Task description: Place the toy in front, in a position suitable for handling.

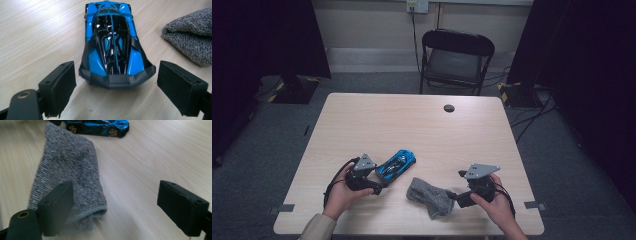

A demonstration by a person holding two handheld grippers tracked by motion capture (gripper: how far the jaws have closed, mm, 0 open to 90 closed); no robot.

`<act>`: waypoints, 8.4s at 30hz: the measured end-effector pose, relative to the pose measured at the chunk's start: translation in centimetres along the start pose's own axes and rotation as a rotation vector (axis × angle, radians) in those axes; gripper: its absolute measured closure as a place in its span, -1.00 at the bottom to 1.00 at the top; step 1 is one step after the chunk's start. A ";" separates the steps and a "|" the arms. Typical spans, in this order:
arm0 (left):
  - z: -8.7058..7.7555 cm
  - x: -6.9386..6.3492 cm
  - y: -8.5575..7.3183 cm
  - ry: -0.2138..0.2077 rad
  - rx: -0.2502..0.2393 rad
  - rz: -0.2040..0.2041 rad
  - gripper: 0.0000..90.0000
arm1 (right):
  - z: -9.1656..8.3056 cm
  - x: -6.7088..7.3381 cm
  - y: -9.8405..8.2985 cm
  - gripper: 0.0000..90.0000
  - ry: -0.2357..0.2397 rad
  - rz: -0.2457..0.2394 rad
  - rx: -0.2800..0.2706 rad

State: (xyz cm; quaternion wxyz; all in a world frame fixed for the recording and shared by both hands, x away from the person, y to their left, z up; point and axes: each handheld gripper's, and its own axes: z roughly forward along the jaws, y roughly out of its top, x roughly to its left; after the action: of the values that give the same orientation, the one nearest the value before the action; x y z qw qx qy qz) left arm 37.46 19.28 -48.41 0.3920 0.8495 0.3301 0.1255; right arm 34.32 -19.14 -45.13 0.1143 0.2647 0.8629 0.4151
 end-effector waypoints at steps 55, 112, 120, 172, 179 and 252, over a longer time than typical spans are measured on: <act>-0.2 -0.5 -2.1 0.031 0.017 0.021 -0.48 | 6.1 4.0 6.7 0.81 0.203 -0.075 0.043; -1.1 0.0 -2.9 -0.012 -0.005 0.005 -0.48 | 13.2 7.0 12.5 0.80 0.297 -0.206 0.091; -1.1 -0.1 -2.9 -0.008 -0.005 0.007 -0.48 | 14.2 6.6 12.2 0.80 0.258 -0.205 0.112; -1.0 -0.2 -2.9 0.003 0.000 0.019 -0.47 | 14.2 -1.2 10.8 0.80 0.006 0.012 0.118; -1.0 -0.1 -2.9 -0.007 -0.001 0.017 -0.48 | 12.7 -1.7 10.2 0.80 -0.008 0.010 0.095; -1.2 2.0 -1.1 -0.077 -0.054 -0.130 -0.19 | 11.7 8.3 7.9 0.79 0.291 -0.261 0.141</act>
State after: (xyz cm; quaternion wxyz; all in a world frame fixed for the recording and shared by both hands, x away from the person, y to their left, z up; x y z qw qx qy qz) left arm 37.90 21.80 -48.53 0.4343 0.8196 0.3658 0.0761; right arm 35.09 -2.81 -46.16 0.0222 0.0954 0.9242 0.3691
